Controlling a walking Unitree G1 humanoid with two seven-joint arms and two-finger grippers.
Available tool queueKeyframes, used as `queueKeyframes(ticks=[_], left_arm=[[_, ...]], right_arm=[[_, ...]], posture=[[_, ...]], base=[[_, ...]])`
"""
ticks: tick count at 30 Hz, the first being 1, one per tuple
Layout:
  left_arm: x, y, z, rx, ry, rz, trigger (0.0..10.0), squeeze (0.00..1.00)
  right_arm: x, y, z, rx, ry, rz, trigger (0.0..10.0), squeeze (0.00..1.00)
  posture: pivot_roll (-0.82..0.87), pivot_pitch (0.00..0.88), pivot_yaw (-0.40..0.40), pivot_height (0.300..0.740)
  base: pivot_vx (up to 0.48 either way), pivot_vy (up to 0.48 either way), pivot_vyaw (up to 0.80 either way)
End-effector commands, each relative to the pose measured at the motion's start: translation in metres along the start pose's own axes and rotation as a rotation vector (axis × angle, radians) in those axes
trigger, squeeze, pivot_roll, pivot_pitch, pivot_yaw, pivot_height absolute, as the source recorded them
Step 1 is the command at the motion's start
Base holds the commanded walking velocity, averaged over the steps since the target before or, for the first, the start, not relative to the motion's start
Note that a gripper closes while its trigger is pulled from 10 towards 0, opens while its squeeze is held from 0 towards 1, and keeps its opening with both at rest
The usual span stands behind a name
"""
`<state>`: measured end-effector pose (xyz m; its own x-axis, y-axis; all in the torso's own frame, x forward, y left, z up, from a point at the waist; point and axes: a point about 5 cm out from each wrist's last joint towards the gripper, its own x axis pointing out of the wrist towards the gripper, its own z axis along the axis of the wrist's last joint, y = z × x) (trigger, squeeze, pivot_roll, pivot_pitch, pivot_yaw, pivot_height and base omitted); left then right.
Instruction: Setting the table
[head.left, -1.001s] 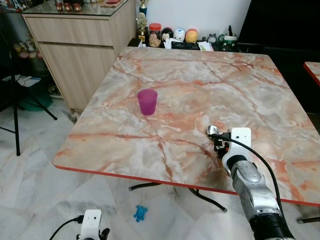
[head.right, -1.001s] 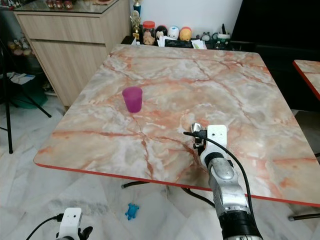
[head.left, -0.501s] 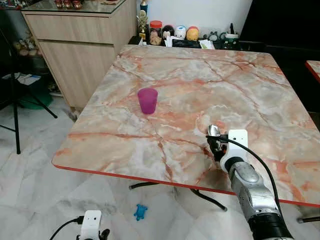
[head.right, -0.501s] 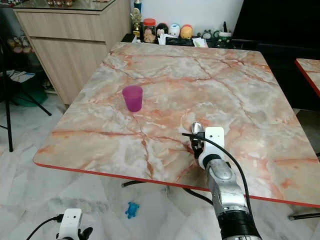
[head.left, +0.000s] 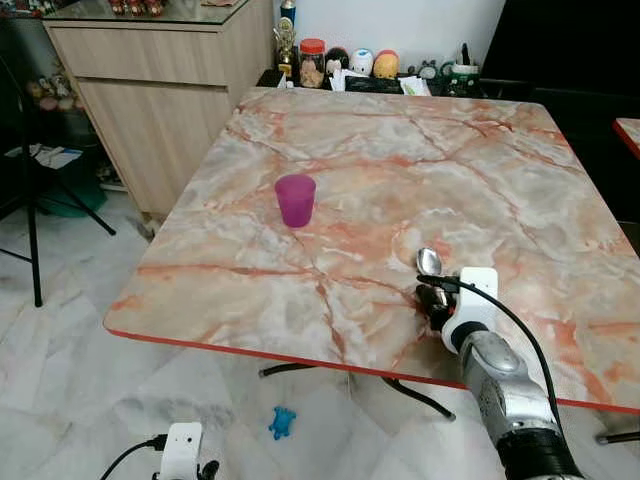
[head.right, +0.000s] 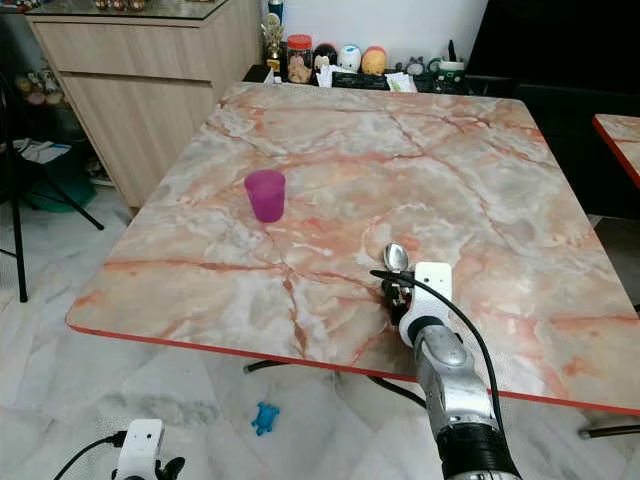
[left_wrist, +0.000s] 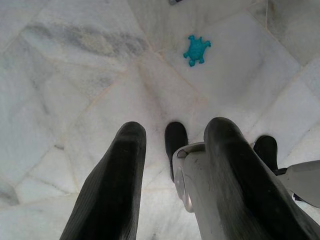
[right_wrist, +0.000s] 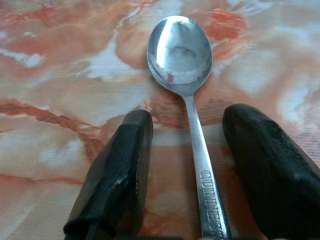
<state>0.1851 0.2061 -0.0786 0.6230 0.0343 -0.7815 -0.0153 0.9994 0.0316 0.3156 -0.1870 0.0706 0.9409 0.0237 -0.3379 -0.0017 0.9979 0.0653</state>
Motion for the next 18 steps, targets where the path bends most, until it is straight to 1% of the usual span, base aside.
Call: queueKeyframes(ticks=[1, 4, 5, 6, 18], left_arm=[[-0.0014, 0.0014, -0.0073, 0.006, 0.032, 0.001, 10.0, 0.00], [-0.0015, 0.0011, -0.0075, 0.005, 0.033, 0.000, 10.0, 0.00], [-0.0015, 0.0010, -0.0077, 0.005, 0.033, 0.000, 10.0, 0.00], [-0.0015, 0.0009, -0.0079, 0.004, 0.034, -0.001, 10.0, 0.00], [-0.0016, 0.0002, -0.0087, 0.004, 0.038, -0.004, 10.0, 0.00]], right_arm=[[-0.0016, -0.0043, -0.0126, 0.033, 0.048, -0.011, 10.0, 0.00], [-0.0017, -0.0048, -0.0146, 0.036, 0.055, -0.010, 10.0, 0.00], [-0.0015, -0.0045, -0.0152, 0.039, 0.056, -0.006, 3.6, 0.00], [-0.0014, -0.0035, -0.0159, 0.043, 0.056, 0.005, 0.0, 0.00], [-0.0014, -0.0025, -0.0147, 0.045, 0.044, 0.014, 0.0, 0.00]], posture=[[-0.01, 0.067, -0.007, 0.740], [-0.01, 0.066, -0.008, 0.740], [-0.01, 0.066, -0.008, 0.740], [-0.01, 0.066, -0.008, 0.740], [-0.01, 0.067, -0.010, 0.740]], base=[[0.000, 0.000, 0.00], [0.000, 0.000, 0.00], [0.000, 0.000, 0.00], [0.000, 0.000, 0.00], [0.000, 0.000, 0.00]])
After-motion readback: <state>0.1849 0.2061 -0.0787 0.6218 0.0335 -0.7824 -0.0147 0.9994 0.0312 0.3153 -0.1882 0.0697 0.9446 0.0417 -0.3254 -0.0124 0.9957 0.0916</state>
